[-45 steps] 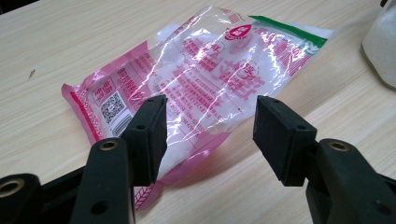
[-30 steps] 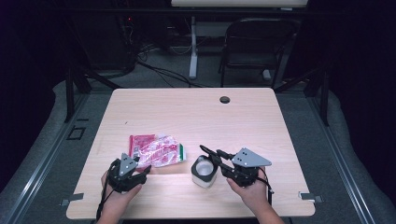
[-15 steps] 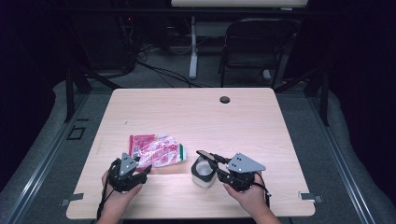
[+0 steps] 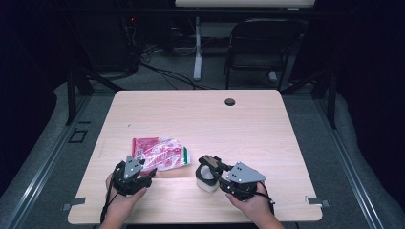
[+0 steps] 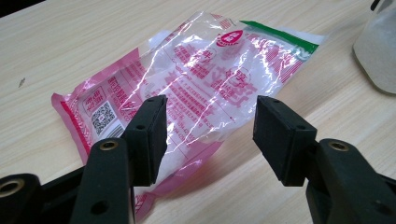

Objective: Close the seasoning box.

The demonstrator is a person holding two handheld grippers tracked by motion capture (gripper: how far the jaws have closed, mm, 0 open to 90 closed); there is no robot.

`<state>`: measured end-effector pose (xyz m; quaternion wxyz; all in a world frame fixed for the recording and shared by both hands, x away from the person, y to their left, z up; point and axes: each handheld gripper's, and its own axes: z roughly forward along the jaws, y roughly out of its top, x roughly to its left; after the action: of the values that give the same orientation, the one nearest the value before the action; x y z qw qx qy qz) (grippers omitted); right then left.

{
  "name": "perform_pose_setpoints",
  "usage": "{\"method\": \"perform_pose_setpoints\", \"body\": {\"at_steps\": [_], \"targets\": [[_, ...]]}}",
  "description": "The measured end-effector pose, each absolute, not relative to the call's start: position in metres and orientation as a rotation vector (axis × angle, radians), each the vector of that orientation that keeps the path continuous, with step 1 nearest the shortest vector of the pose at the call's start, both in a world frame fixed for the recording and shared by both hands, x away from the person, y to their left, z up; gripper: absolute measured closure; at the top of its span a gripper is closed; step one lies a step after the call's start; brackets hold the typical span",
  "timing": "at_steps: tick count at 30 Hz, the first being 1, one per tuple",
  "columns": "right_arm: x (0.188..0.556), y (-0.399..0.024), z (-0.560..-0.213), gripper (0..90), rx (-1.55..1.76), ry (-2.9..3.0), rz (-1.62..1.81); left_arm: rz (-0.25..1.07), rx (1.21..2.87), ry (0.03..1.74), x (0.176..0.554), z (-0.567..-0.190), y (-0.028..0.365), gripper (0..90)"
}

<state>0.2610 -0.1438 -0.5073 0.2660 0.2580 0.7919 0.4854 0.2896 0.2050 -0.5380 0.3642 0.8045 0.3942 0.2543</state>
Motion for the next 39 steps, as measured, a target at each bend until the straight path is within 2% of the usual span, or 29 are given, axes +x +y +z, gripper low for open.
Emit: {"method": "perform_pose_setpoints", "body": {"at_steps": [9, 15, 20, 39], "targets": [[0.2569, -0.1411, -0.5138, 58.3, 0.693, 2.15, 1.293, 0.647, 2.077, 1.001, 0.293, -0.539, 0.2012, 44.7], [0.2567, -0.1439, -0.5154, 48.0, 0.715, 2.14, 1.295, 0.643, 2.082, 0.994, 0.294, -0.5393, 0.1999, 44.7], [0.2568, -0.1424, -0.5167, 44.3, 0.705, 2.156, 1.307, 0.639, 2.08, 1.001, 0.2941, -0.5394, 0.2005, 44.7], [0.2594, -0.1445, -0.5163, 41.5, 0.734, 2.161, 1.34, 0.648, 2.077, 1.006, 0.294, -0.5395, 0.2023, 44.7]]}}
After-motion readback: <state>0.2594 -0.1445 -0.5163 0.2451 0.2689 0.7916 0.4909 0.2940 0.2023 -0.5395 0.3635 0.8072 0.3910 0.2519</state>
